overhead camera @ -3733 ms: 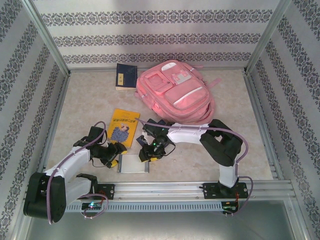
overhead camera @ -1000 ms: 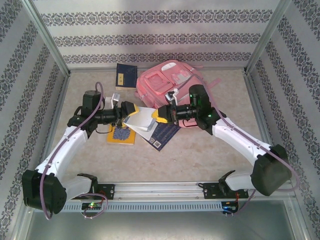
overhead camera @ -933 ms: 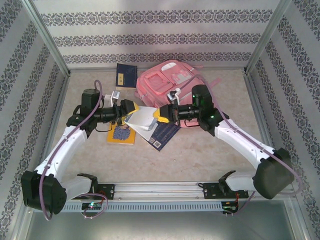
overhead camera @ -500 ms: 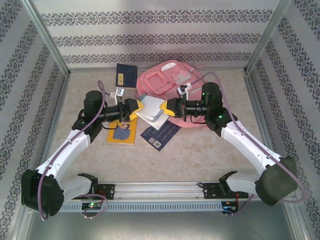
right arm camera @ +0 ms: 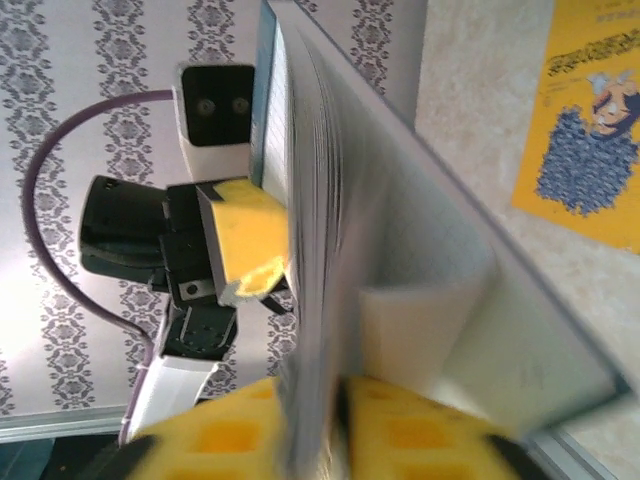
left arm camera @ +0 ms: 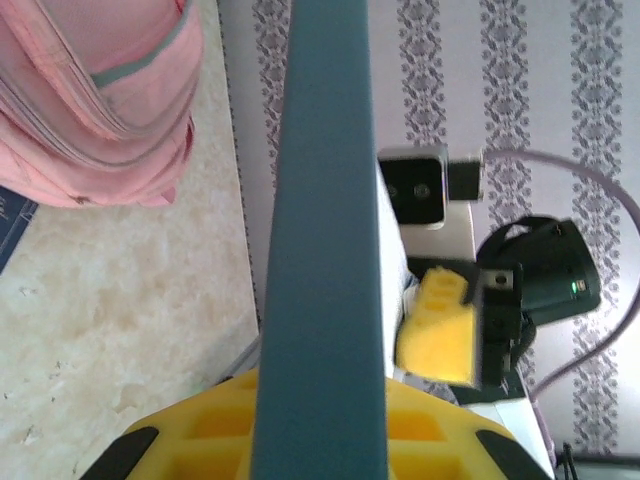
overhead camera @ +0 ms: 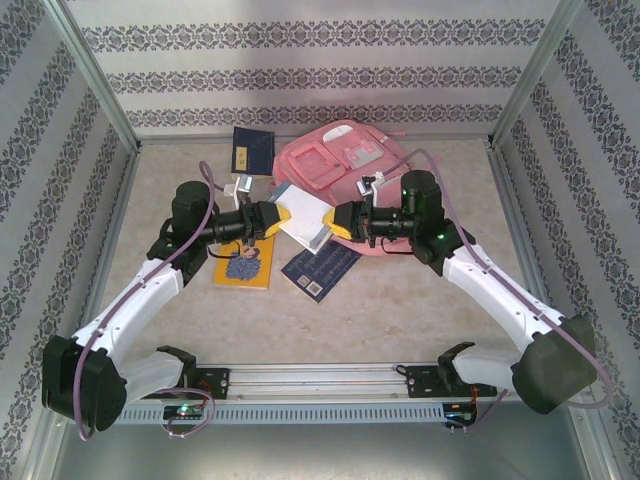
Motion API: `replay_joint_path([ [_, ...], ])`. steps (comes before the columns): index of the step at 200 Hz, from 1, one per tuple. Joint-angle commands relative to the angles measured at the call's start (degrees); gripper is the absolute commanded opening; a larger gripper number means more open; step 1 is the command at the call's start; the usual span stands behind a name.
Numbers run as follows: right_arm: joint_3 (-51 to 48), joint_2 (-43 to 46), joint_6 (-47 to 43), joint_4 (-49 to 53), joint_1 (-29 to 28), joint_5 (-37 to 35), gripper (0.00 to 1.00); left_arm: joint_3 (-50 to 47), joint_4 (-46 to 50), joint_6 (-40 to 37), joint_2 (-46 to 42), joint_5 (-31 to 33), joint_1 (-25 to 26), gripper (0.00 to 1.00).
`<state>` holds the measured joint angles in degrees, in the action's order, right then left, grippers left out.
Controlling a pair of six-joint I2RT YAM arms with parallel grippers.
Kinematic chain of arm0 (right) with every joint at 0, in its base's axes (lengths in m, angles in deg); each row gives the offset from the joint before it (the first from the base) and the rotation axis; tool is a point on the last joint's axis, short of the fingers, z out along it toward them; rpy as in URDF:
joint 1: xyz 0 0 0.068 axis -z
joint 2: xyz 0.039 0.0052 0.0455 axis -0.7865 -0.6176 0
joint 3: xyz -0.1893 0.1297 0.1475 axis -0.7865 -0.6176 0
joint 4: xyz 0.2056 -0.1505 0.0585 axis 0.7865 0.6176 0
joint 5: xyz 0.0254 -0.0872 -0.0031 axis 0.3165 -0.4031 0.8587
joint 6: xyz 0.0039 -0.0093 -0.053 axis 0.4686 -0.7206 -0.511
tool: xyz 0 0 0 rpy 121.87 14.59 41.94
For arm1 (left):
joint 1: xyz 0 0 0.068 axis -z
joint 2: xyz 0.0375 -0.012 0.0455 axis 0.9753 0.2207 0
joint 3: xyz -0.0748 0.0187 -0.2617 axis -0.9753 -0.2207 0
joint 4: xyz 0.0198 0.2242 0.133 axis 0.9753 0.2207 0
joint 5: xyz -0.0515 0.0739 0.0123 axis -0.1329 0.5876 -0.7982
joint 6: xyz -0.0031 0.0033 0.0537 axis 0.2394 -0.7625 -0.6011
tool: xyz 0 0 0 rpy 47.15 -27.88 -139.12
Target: Pack the student bag
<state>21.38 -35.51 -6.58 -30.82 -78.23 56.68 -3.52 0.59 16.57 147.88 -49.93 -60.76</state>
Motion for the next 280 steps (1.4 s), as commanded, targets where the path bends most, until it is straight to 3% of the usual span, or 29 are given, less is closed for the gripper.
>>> replay_joint_path([
  [1, 0.81, 3.03, -7.88, 10.06, 0.18, -5.52, 0.6, 4.46, -2.51, -0.61, -0.11, 1.92, 0.12, 0.0],
  [16, 2.6, 5.64, -12.07, 17.64, -0.34, -12.9, 0.85, 5.29, -1.94, -0.71, -0.17, 3.37, 0.12, 0.0],
  [28, 1.85, 7.64, -10.93, 17.92, -0.35, -16.73, 0.98, 5.69, -1.77, -0.28, -0.46, 4.95, 0.12, 0.0],
  [58, -1.97, 8.84, -3.85, 8.67, -0.6, -18.89, 0.98, 6.24, -5.92, 3.35, -0.37, 7.71, 0.25, 0.0],
  [83, -5.07, 3.64, 7.23, -12.83, -1.4, -16.28, 0.98, 7.89, -7.11, 4.67, 0.88, 8.12, 1.05, 0.0],
  [100, -1.73, -0.67, 7.38, -17.47, -3.56, -16.35, 0.97, 9.26, -6.38, 4.71, 1.99, 8.05, 1.93, 0.0],
  [132, 3.51, -6.68, 7.36, -20.83, -5.92, -16.96, 0.84, 10.95, -6.6, 5.56, 3.48, 8.1, 3.46, 0.0],
  [182, 2.38, -7.63, 9.26, -26.12, -6.5, -21.54, 0.48, 13.21, -2.51, 3.15, 5.1, 8.92, 4.72, 0.0],
  [219, -3.08, -2.83, 9.6, -25.65, -5.3, -29.32, 0.41, 13.06, -2.34, 2.18, 6.07, 9.98, 4.95, 0.0],
  [242, -4.44, -2.48, 10.72, -27.14, -4.58, -28.77, 0.36, 13.68, -2.25, 1.72, 7.06, 10.59, 5.18, 0.0],
  [256, -4.36, -2.11, 10.34, -27.03, -4.39, -28.49, 0.24, 14.32, -1.76, 0.92, 7.77, 10.75, 5.46, 0.0],
  [272, -4.18, -1.76, 9.64, -25.98, -4.31, -28.74, 0.01, 15.27, 0.41, -0.51, 8.76, 10.87, 5.81, 0.0],
  [280, -4.02, -1.5, 9.13, -25.16, -4.22, -28.74, 0.0, 15.65, 1.31, -0.99, 9.32, 10.95, 5.99, 0.04],
])
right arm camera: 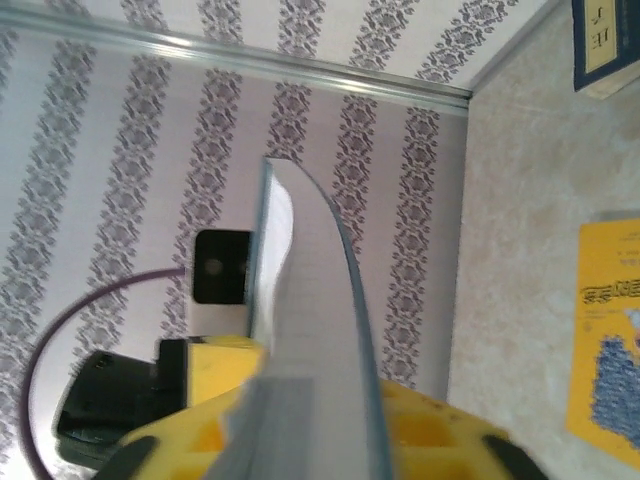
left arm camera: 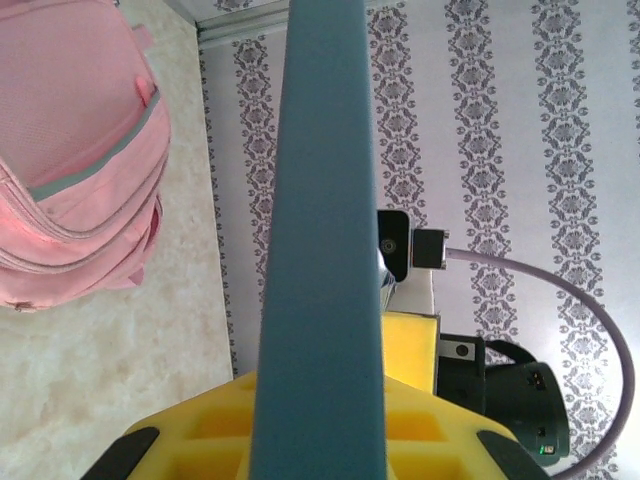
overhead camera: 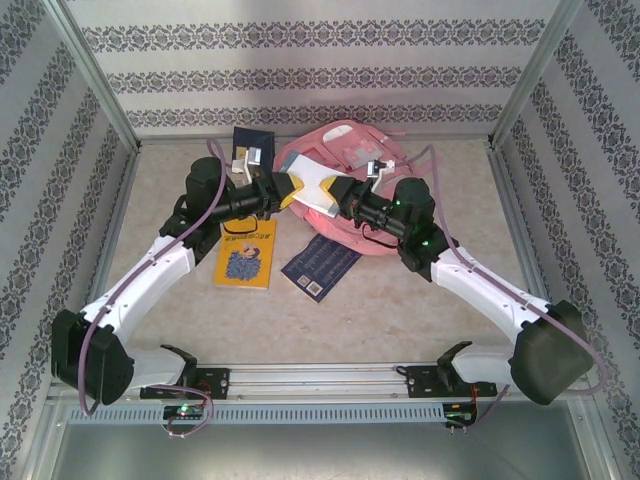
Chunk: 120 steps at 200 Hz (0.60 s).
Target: Pack the student bag
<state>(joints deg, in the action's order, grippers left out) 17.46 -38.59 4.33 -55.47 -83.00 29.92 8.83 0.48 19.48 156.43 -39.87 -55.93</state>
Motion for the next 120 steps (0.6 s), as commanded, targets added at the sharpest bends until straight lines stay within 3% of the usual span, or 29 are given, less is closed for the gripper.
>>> replay_joint_path([
  [1, -0.1, 1.6, -1.86, -0.37, 0.55, -1.98, 0.0, 3.32, 1.53, -3.97, 0.88, 0.9, 1.13, 0.06],
  [23, 0.29, 4.17, -4.5, 5.35, 2.36, -2.74, 0.0, 7.18, 8.06, -8.81, 3.06, 0.56, 1.2, 0.43],
  [38, 3.87, 7.69, -11.1, 22.72, 4.41, -5.55, 0.0, 13.12, 17.92, -17.42, 5.54, 1.82, 1.85, 0.6],
  [58, 10.76, 11.49, -21.08, 49.56, 6.38, -16.46, 0.0, 25.64, 37.79, -33.35, 11.97, 8.9, 4.95, 0.67],
  [70, 12.78, 13.04, -23.9, 60.21, 8.7, -20.97, 0.0, 32.11, 46.01, -40.19, 17.14, 13.75, 7.51, 0.7],
  [99, 10.41, 18.56, -27.67, 69.67, 14.37, -22.25, 0.0, 40.86, 50.34, -43.26, 29.53, 14.75, 9.88, 0.73],
  [120, 8.85, 22.18, -29.67, 74.2, 15.32, -24.54, 0.0, 46.39, 49.61, -45.0, 37.33, 14.62, 10.18, 0.74],
])
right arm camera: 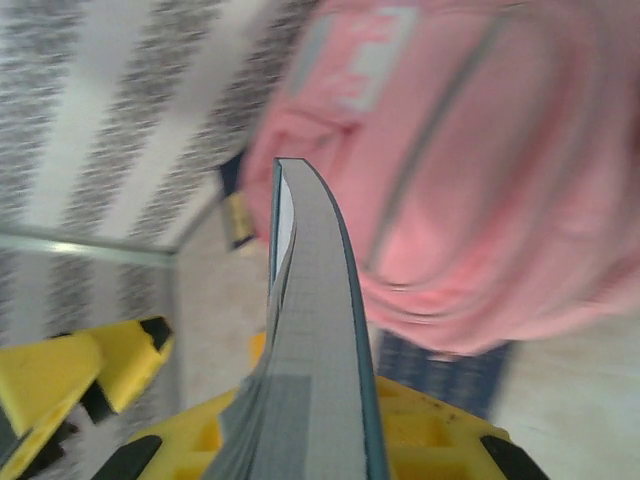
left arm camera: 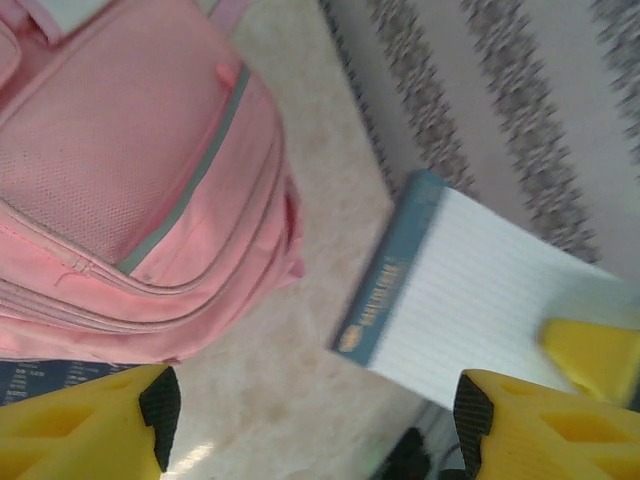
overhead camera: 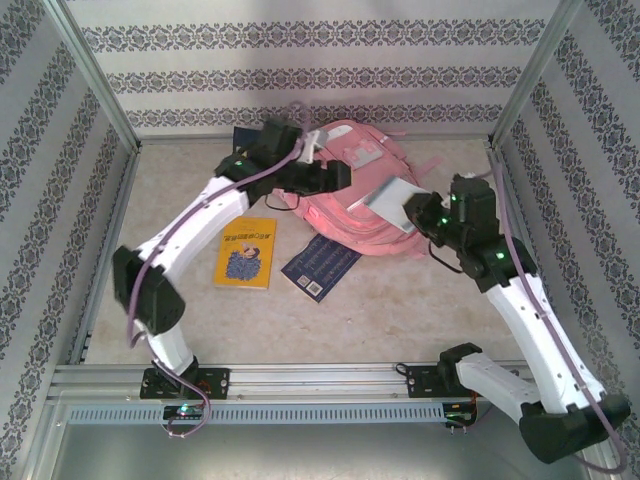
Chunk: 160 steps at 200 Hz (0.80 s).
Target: Pack the student bag
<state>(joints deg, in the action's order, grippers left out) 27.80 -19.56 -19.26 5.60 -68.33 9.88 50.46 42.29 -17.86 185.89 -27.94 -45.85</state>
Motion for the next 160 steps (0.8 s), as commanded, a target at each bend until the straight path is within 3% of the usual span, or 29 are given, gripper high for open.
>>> replay_joint_path([
  [1, -1.52, 3.28, -6.24, 13.36, 0.65, -4.52, 0.0, 5.11, 7.85, -7.76, 8.06, 2.77, 0.08, 0.74],
  [45, -2.76, 8.94, -10.87, 20.02, 1.63, -2.81, 0.0, 16.42, 1.48, -8.91, 22.95, 1.43, 0.11, 0.72],
  [94, -4.33, 12.28, -13.32, 24.07, 3.3, -0.8, 0.0, 27.61, -1.46, -7.24, 32.33, -1.27, 1.41, 0.67],
  [136, -4.01, 13.09, -15.76, 26.22, 4.46, -0.66, 0.0, 30.82, -0.76, -7.97, 33.67, -0.37, 2.09, 0.62],
  [160, -4.26, 13.09, -16.41, 26.42, 5.12, -0.29, 0.0, 34.41, -1.04, -7.93, 35.21, 1.32, 2.09, 0.67],
])
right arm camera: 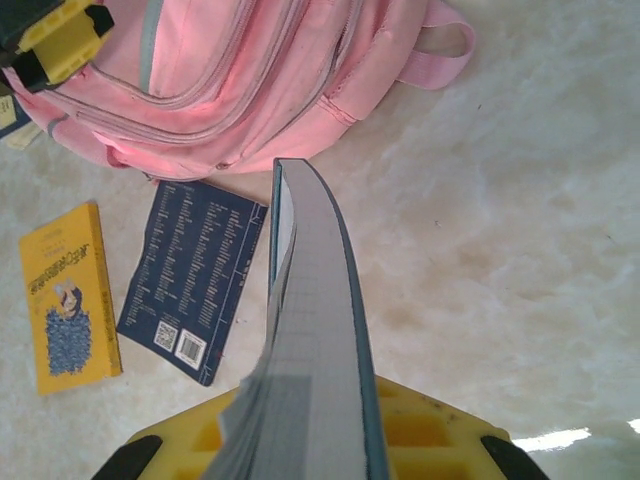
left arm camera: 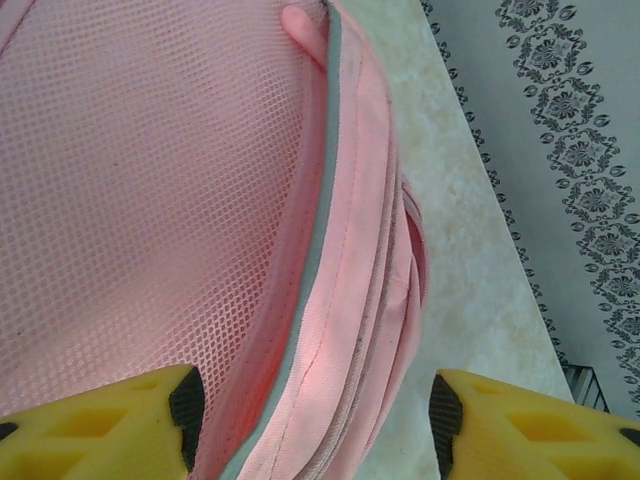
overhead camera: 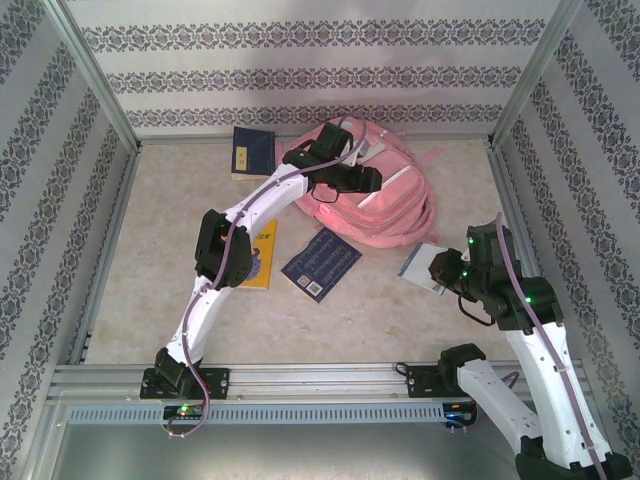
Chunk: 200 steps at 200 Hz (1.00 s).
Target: Pack the student bag
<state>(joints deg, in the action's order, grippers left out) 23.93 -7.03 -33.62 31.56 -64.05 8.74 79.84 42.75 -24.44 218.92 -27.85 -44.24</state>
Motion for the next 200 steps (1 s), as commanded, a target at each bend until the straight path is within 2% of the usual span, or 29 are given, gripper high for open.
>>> replay_joint_path([
  [1, -0.4, 0.56, -2.05, 0.41, 0.88, 0.88, 0.0, 5.29, -1.46, -1.31, 2.37, 1.21, 0.47, 0.67],
  [32, -0.27, 0.12, -1.79, 0.44, 1.11, 2.01, 0.0, 11.26, -4.07, 1.42, 8.78, 0.27, 0.47, 0.71],
  [59, 0.41, -0.32, -2.62, 1.47, 1.28, 2.14, 0.0, 15.54, -7.5, 4.89, 13.62, -3.34, 0.64, 0.71],
  [107, -0.59, -0.23, -3.46, 2.11, 1.56, 2.56, 0.0, 15.52, -12.93, 9.65, 15.91, -9.83, 1.61, 0.59],
  [142, -2.64, 0.21, -2.2, 1.55, 1.73, 3.47, 0.0, 13.98, -12.95, 9.33, 15.07, -11.66, 1.97, 0.49],
  [200, -3.84, 0.56, -1.53, 0.36, 1.97, 3.64, 0.0, 10.61, -13.17, 10.3, 14.67, -11.42, 2.45, 0.47],
])
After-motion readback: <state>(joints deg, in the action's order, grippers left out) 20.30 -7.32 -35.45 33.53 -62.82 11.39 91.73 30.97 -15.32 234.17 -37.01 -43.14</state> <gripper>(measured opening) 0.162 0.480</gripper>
